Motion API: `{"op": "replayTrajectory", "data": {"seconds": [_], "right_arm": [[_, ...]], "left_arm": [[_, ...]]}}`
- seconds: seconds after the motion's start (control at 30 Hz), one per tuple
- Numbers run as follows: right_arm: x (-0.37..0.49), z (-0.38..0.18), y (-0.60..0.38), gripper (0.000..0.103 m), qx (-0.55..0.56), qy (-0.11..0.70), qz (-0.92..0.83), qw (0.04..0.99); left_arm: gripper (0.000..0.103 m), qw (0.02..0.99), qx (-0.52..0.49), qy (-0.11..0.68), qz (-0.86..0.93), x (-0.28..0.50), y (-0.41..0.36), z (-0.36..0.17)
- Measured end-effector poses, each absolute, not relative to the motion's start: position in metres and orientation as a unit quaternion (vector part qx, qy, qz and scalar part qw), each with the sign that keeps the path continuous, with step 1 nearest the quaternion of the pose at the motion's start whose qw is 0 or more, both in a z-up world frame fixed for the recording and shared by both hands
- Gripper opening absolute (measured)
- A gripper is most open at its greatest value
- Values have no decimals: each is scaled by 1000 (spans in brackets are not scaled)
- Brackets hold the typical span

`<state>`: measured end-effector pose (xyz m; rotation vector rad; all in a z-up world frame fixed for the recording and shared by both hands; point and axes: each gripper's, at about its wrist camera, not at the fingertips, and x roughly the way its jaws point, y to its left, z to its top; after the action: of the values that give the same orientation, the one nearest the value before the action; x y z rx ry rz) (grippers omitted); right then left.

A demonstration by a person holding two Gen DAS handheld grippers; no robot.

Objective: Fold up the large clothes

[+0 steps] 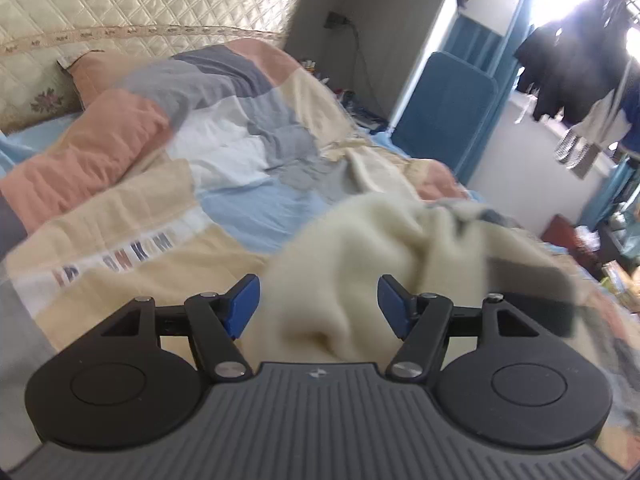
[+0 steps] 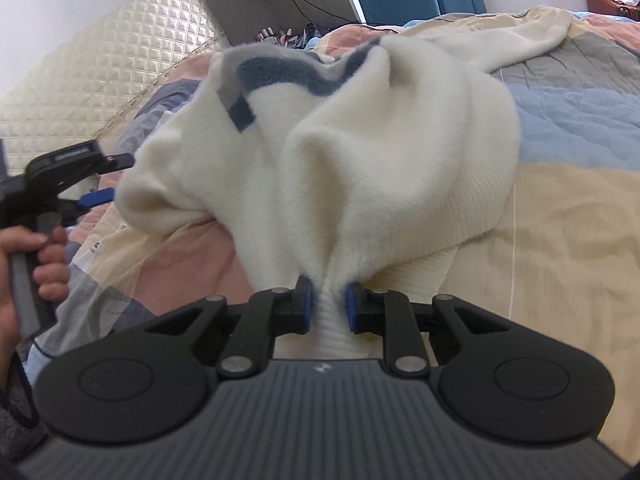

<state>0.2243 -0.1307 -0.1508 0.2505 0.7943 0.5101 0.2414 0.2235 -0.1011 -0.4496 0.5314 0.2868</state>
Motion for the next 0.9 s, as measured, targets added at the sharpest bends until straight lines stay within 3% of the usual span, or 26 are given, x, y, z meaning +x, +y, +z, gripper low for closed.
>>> {"op": "replayTrajectory", "data": {"seconds": [0.3,0.53,0.6,0.67,0.73,0.77,0.8,0.9], "right_arm": [[221,-138,-132,22,154,357,251,886],[223,-131,-136,22,183,342,246,888],[226,-134,-136,22,191,347,239,886],[229,-137,-136,22,202,351,233,884],[230,-138,-134,22,200,352,234,884],[230,-138,-132,22,192,352,233,886],[229,-138,-131,22,181,350,230,890],[228,-137,-133,22,174,346,221,895]], "left_arm": [[70,880,-319,345,-69,242,181,-126],[68,822,-384,414,-79,263,181,-173],[51,809,-416,402,-104,266,183,-178],[43,813,-407,401,-113,271,178,-176],[25,821,-383,406,-122,274,168,-173],[10,826,-371,406,-125,276,164,-171],[4,832,-361,402,-126,276,161,-167],[0,862,-341,351,-130,268,166,-144]]}}
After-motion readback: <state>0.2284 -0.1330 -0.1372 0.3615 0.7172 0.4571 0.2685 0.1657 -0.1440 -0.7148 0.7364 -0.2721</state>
